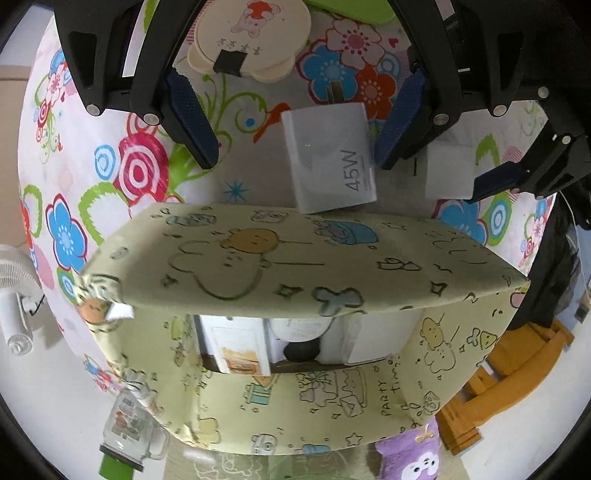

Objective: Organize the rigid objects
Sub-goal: 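Grasp the small white plug charger with the left tool while the right tool grasps the larger labeled charger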

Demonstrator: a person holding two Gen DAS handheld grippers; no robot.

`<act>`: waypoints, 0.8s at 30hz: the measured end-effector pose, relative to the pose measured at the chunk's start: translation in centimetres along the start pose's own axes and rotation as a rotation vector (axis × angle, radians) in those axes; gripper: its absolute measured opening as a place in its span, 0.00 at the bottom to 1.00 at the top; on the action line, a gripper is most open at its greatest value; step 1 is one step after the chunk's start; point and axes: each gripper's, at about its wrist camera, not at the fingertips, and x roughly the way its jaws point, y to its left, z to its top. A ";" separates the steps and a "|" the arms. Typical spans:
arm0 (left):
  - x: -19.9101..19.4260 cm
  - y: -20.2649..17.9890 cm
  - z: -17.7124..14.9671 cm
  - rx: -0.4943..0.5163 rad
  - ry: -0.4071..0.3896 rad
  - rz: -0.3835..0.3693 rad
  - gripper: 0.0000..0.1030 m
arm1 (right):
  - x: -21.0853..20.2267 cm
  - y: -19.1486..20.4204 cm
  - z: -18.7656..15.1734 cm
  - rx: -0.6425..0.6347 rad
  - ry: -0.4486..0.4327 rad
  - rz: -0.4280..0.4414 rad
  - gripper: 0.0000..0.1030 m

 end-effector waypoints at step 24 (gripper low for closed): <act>0.6 3.0 0.2 -0.041 0.009 -0.002 0.66 | 3.2 5.9 0.4 -0.066 -0.013 -0.049 0.53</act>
